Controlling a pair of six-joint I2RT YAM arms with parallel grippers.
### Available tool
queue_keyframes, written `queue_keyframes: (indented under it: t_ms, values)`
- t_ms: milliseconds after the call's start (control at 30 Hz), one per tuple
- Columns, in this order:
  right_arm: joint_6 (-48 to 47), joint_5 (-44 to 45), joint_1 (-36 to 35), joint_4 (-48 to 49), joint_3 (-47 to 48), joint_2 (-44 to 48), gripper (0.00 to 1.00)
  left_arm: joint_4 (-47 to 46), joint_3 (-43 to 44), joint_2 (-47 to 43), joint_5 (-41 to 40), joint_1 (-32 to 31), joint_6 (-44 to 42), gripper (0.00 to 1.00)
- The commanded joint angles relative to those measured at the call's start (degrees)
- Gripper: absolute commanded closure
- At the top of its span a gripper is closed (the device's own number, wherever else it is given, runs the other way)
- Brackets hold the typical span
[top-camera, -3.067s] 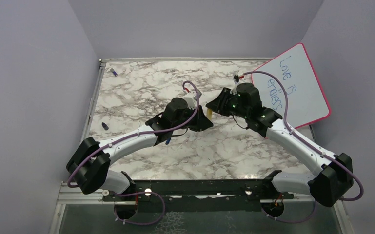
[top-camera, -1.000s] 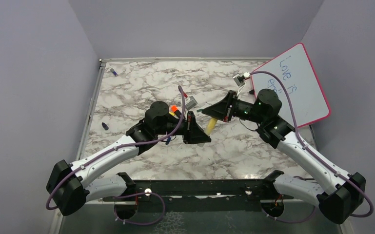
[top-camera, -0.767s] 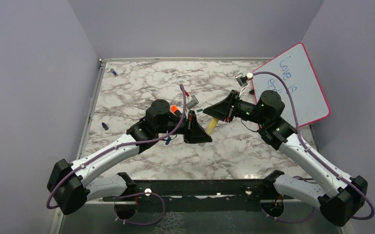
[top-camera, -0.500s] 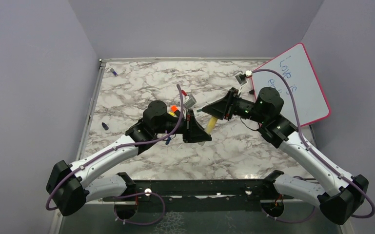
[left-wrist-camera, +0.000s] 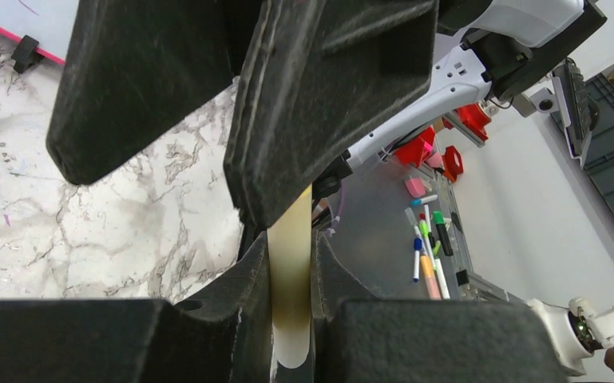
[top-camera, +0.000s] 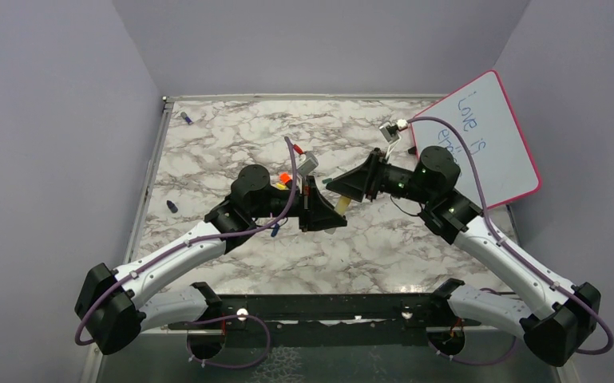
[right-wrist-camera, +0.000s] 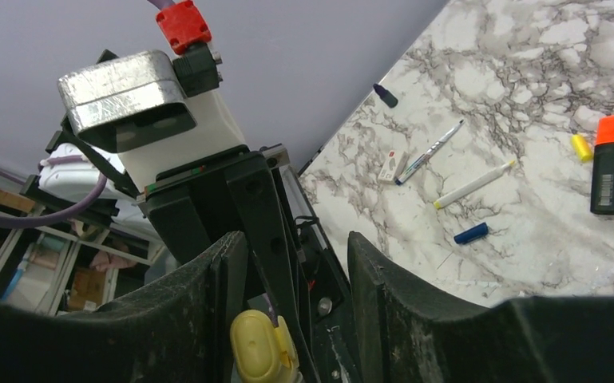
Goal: Insert the pens into the pen caps
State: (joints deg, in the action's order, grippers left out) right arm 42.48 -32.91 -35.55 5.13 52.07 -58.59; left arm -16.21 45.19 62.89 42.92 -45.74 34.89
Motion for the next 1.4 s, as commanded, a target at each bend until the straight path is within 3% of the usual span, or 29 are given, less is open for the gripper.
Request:
queue_keyframes:
  t_ms: [0, 100, 233, 367, 633, 900, 1233, 1367]
  values:
    - [2.58, -3.17, -0.35, 5.07, -2.33, 1.2, 0.48, -3.04, 0.54, -0.81, -0.89, 0.23, -0.18, 1.0]
    - [3.91, -3.28, -0.39, 6.45, -3.97, 1.59, 0.58, -3.53, 0.68, -1.24, -0.61, 0.21, -0.05, 1.0]
    - [5.4, -4.82, -0.35, 9.01, -6.02, 1.69, 0.84, -4.42, 1.03, -1.4, 0.14, 0.21, 0.71, 1.0]
    - [6.94, -9.27, -0.36, 12.51, -8.57, 0.94, 0.98, -5.67, 3.6, -1.25, -0.74, 0.21, 1.84, 1.0]
    - [9.5, -16.6, -0.37, 19.29, -13.08, 1.5, 0.99, -7.44, 9.88, 0.18, -6.71, 0.22, 2.18, 1.0]
    - [14.19, -22.76, -0.34, 32.11, -17.16, 0.8, 0.99, -8.49, 18.42, 3.75, -5.83, 0.25, -1.89, 1.0]
    - [13.74, -22.33, -0.34, 30.48, -17.86, 2.11, 0.99, -7.94, 19.84, 4.9, -5.24, 0.83, -3.7, 1.0]
    - [10.51, -21.43, -0.39, 22.92, -15.77, 2.54, 0.99, -3.73, 19.08, 3.01, -6.33, 3.29, -4.25, 1.0]
